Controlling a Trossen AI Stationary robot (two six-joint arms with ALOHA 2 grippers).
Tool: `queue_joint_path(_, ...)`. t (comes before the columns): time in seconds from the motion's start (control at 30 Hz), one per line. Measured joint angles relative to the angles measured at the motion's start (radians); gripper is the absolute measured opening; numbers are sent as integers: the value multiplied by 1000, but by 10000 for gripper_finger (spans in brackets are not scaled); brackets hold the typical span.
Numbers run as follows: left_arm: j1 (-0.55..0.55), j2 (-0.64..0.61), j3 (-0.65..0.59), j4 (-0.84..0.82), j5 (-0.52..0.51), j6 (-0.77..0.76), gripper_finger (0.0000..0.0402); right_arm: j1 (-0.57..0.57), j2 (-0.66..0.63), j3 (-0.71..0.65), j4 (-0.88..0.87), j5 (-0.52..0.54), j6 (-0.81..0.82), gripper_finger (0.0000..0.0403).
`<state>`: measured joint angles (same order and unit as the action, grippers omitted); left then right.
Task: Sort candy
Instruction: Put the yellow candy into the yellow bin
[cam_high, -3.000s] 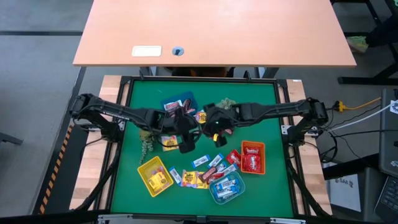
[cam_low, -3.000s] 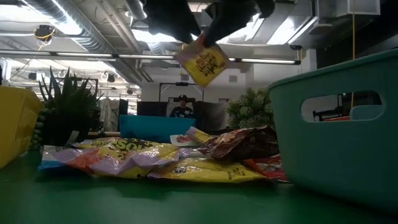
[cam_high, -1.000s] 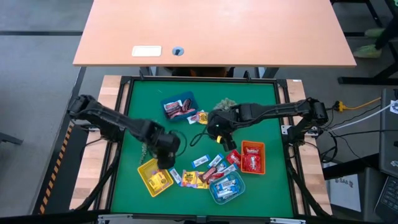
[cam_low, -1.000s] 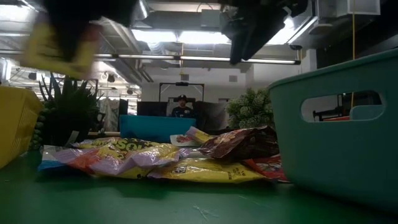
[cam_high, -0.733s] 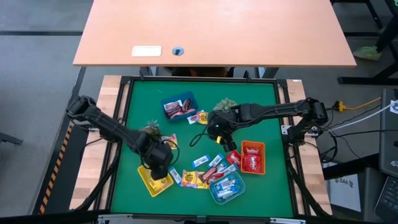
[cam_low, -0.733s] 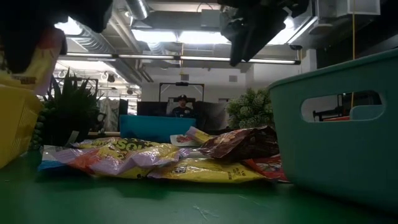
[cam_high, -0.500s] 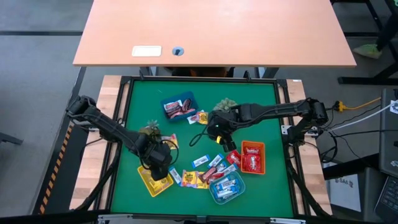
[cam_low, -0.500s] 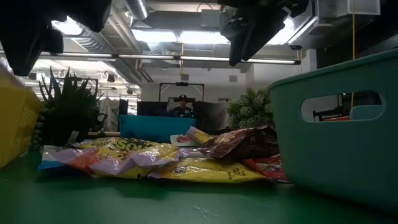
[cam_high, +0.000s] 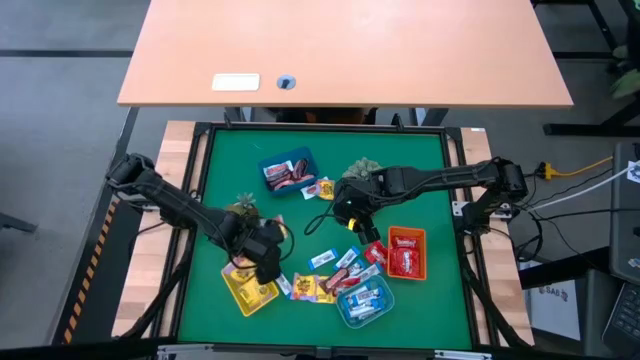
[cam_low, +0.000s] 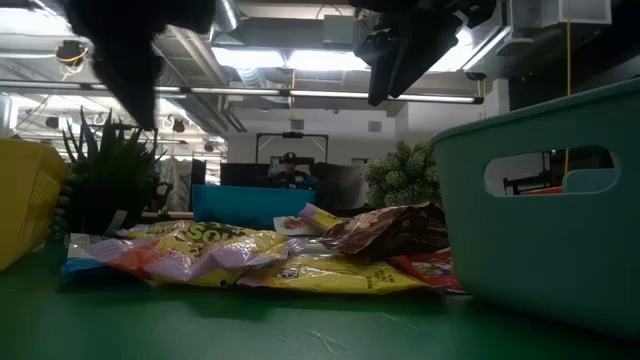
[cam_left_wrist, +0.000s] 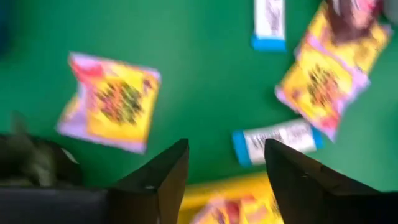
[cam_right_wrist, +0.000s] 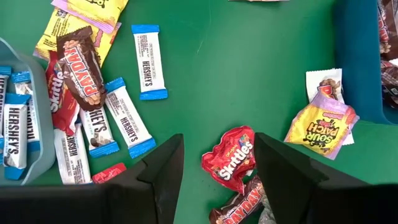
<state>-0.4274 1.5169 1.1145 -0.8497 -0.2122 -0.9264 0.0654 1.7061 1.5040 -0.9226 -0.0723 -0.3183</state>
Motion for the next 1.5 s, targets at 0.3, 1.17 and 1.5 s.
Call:
queue_joint_path(0.3,173,1,0,-1,-76,130,246,0,0,0,0,0,0,195)
queue_joint_path(1.17,443,3,-377,445,65,248,248,0,0,0,0,0,0,195)
queue_joint_path(1.5,447,3,-408,451,71,247,247,0,0,0,0,0,0,195)
